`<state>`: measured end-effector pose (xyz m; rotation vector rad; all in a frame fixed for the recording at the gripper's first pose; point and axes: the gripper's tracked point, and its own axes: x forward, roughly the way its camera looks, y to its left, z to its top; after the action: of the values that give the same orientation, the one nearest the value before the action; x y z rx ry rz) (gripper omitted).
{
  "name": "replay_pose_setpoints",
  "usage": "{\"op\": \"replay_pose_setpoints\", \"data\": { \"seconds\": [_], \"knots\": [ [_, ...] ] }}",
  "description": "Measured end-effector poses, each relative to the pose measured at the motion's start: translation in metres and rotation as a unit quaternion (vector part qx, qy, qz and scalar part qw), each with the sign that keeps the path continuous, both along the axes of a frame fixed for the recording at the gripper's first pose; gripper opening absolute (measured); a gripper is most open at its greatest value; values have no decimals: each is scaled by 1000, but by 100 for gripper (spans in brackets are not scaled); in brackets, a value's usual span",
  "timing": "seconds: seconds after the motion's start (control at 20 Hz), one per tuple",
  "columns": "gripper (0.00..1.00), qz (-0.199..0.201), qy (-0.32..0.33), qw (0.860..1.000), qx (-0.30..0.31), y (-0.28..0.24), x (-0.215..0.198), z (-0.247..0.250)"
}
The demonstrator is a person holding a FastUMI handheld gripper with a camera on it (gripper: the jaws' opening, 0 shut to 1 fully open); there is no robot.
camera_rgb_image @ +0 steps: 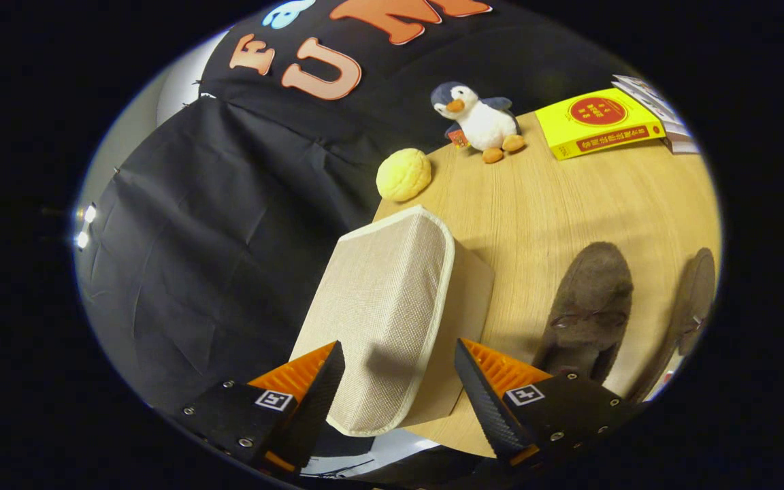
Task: Open the storage box then place both shoes into the box .Put the left shoe in first, then the right shoe, with the right side of both shoes facing outward in a uniform manner.
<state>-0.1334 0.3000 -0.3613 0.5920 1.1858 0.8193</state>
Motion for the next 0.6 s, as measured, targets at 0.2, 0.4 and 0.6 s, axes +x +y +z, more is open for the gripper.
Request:
{"op": "replay_pose_setpoints", "data": {
  "seconds": [0.2, 0.4, 0.6],
  "knots": [
    [97, -1, 47, 998, 33, 13, -7, -9],
    [92, -8, 64, 996, 60, 21, -5, 5],
    [78, -12, 46, 996, 78, 11, 2, 41]
  ]
}}
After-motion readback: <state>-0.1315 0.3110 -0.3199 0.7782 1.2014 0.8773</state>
